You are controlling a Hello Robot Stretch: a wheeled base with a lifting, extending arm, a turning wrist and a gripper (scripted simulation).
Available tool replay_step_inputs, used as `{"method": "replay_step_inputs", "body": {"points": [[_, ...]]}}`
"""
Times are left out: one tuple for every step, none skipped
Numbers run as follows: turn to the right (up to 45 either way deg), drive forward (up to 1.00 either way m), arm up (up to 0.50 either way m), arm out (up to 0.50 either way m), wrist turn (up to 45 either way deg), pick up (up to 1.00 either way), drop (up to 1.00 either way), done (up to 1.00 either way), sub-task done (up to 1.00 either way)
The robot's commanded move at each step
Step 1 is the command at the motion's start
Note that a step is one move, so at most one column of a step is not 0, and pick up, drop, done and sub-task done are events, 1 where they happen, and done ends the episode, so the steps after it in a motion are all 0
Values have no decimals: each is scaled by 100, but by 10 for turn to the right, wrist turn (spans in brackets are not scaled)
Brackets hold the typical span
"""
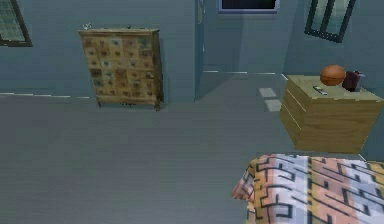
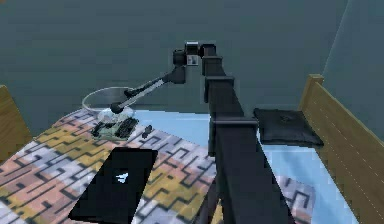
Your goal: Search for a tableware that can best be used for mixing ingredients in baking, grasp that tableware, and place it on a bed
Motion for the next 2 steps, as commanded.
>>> {"method": "replay_step_inputs", "body": {"points": [[0, 0, 0, 0, 450, 0, 0, 0, 0], [0, 0, 0, 0, 420, 0, 0, 0, 0]]}}
